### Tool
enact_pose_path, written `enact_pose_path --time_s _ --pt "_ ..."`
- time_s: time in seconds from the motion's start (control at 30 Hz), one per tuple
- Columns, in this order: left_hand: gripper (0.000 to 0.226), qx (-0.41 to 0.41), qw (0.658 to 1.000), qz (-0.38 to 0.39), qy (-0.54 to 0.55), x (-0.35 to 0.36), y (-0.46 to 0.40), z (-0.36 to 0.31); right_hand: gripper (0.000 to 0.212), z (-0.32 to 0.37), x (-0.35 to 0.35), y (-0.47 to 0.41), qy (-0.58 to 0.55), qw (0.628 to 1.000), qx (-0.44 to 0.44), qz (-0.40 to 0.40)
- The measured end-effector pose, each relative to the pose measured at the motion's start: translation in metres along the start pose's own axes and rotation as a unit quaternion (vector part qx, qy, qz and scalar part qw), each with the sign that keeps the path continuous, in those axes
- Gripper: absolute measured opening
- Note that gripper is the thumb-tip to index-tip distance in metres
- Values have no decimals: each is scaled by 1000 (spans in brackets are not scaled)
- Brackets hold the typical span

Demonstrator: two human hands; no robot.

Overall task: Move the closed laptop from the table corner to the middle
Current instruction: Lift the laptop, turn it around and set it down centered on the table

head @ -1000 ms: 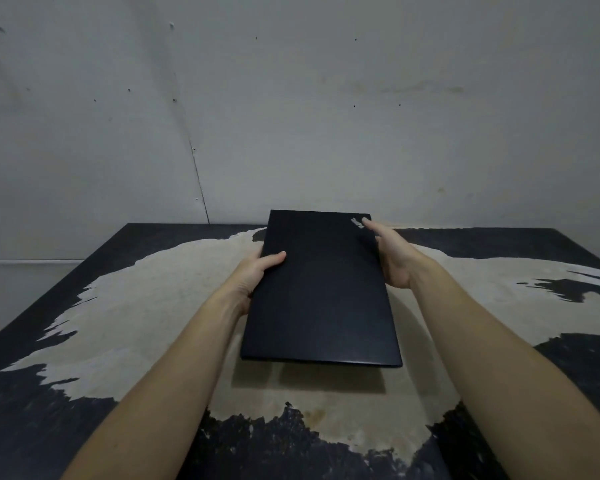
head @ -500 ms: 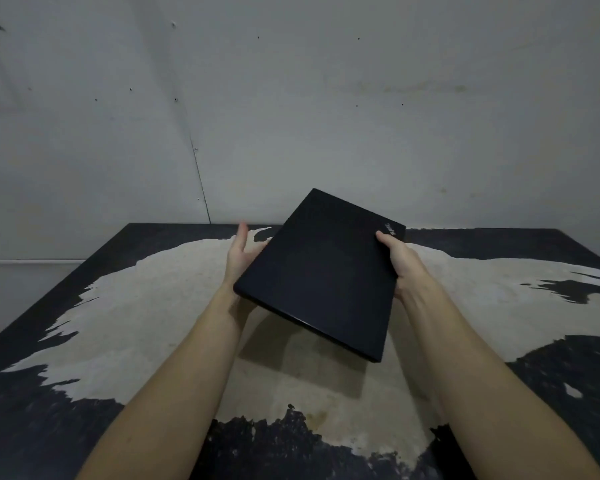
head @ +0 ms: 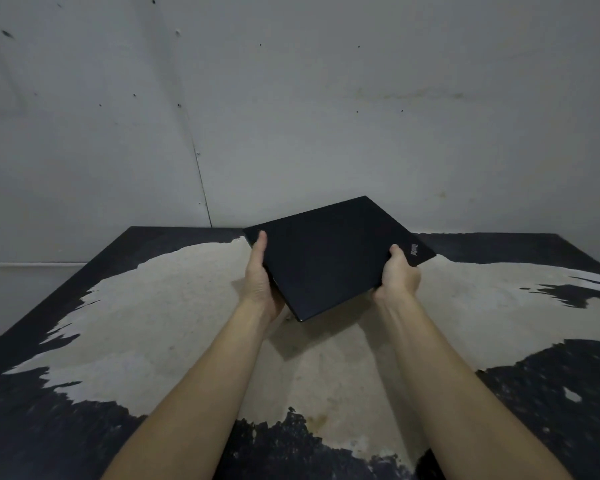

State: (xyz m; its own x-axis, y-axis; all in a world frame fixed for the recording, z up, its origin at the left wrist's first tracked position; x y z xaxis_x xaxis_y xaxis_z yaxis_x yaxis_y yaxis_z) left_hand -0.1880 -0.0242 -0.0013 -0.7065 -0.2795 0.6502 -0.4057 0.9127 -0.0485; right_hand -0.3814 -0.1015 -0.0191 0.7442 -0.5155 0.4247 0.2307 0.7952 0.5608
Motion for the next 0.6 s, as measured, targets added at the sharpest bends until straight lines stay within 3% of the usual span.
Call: enact_pose_path --time_s 0.1,0.23,0.33,0.47,0.6 --pt "32 -21 999 7 -30 -2 4 7 39 -1 2 9 -22 999 -19 -15" --pt "45 -22 999 -2 -41 -8 -1 12 41 -1 5 17 -33 999 -38 -3" --pt "41 -16 998 -18 -57 -11 -7 7 38 2 3 17 -22 998 -29 53" --pt "21 -15 997 -34 -73 -20 -16 -2 17 11 -9 13 18 990 -12 136" --pt "15 -16 998 -21 -60 -30 -19 -15 32 37 -27 4 33 986 -18 164"
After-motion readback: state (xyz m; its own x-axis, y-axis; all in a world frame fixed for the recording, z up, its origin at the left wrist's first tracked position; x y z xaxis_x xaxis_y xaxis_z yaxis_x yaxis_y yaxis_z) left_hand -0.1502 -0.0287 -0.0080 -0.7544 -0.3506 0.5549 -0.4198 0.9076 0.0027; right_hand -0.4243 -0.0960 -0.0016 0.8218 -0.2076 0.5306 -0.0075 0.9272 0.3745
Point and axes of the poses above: each hand's wrist, its own y-axis away from the middle knuckle, its own x-axis out of the palm, z = x × y, the point moved 2 cm from there along -y, towards the middle knuckle, and after that the axes turned 14 degrees about x, right-handed, at the moved point
